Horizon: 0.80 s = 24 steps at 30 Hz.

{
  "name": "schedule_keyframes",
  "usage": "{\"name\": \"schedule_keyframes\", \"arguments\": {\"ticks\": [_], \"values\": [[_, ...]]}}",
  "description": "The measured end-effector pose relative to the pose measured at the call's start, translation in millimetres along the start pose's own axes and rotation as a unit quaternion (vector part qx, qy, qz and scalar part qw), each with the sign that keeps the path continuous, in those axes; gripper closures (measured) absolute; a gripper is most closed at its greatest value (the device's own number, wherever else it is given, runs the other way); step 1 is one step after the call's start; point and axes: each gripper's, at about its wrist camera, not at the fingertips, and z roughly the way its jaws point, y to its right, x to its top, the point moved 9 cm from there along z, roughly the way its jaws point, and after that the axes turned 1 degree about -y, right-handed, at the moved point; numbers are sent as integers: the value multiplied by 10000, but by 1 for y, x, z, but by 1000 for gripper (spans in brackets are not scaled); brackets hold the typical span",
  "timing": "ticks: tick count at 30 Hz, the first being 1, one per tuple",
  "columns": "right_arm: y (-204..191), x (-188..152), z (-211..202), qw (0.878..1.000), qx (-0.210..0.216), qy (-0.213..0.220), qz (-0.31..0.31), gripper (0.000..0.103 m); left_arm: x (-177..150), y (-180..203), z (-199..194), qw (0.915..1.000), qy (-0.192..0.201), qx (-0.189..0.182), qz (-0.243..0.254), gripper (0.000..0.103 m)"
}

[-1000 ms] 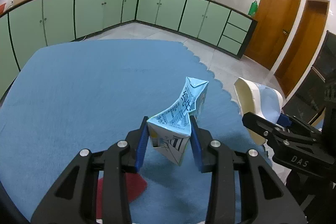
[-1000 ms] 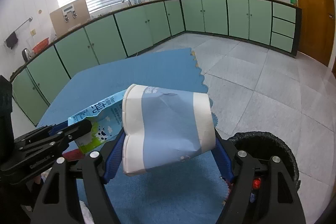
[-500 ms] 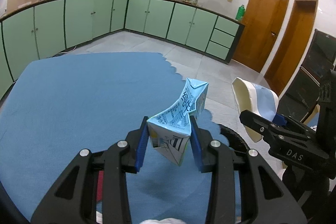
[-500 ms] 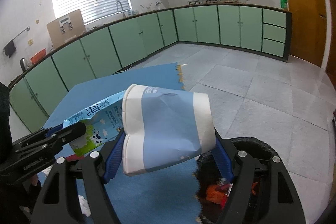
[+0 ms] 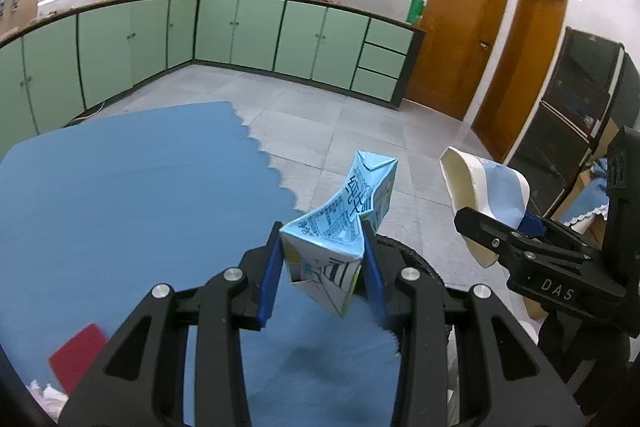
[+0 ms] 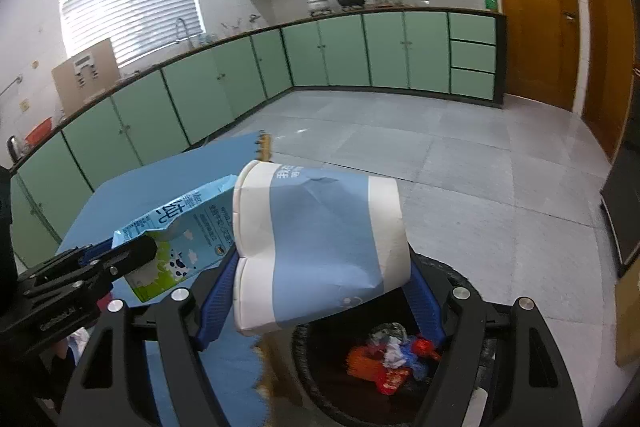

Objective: Collect trash
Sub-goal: 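Carry the carton and cup over the bin and release both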

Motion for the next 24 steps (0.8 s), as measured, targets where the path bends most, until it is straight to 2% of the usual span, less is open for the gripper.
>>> {"name": "schedule_keyframes", "arguments": {"ticks": [10,24], "values": [[57,-7,5,9990,-351,-41,266,29,-5,48,52,9995,-185,-92,232,68],[127,-31,45,9952,-638,-459,577,29,-18,79,134,9962,-739,-80,456,68]]}}
